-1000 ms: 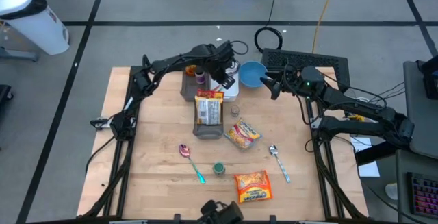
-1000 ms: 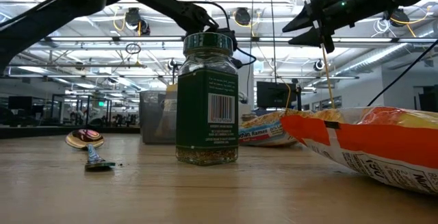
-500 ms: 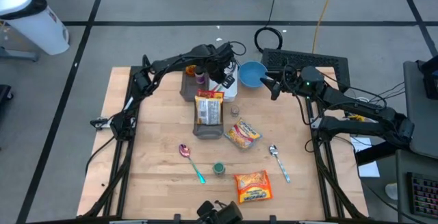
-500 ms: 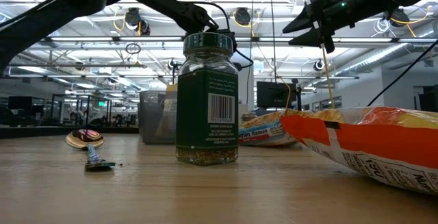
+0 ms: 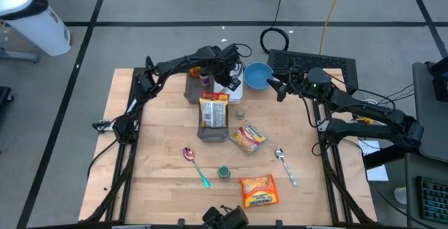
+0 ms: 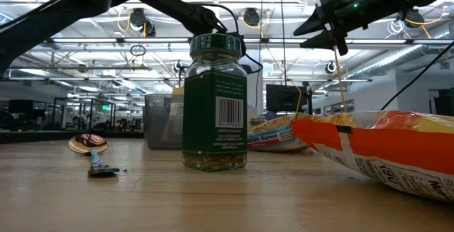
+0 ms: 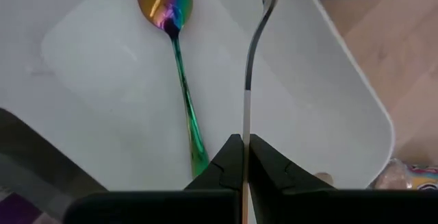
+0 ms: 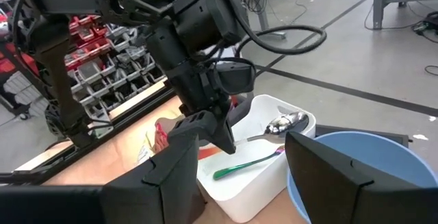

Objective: Pick & Place Food Item
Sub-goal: Put the orange spoon into the white bin, then put the blue spoon into the white bin

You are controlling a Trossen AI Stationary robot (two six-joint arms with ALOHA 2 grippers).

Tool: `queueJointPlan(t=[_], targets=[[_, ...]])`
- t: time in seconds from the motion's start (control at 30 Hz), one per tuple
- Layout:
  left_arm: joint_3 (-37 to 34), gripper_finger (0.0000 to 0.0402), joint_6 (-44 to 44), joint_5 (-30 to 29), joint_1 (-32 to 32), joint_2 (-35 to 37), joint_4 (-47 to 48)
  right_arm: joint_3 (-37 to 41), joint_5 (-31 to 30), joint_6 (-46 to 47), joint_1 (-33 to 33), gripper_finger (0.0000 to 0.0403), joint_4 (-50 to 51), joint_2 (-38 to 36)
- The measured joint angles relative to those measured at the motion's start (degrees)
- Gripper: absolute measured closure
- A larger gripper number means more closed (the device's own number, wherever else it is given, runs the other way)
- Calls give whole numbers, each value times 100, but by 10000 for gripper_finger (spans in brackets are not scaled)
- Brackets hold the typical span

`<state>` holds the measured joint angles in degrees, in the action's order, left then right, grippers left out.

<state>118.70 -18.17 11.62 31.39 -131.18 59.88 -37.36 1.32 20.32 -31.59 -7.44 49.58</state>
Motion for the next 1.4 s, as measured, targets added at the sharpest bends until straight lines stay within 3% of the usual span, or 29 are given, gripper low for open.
queueJointPlan(t=[0.93,1.17,1.4], targets=[[-5,396,-19,113,-56,-297,36,2,0,-43,2,190,52,0],[-5,363,-23,59,-54,-297,-2,2,0,-44,2,191,52,0],[-5,355,-48,57,6,-297,-53,4,13,-44,4,191,50,0]])
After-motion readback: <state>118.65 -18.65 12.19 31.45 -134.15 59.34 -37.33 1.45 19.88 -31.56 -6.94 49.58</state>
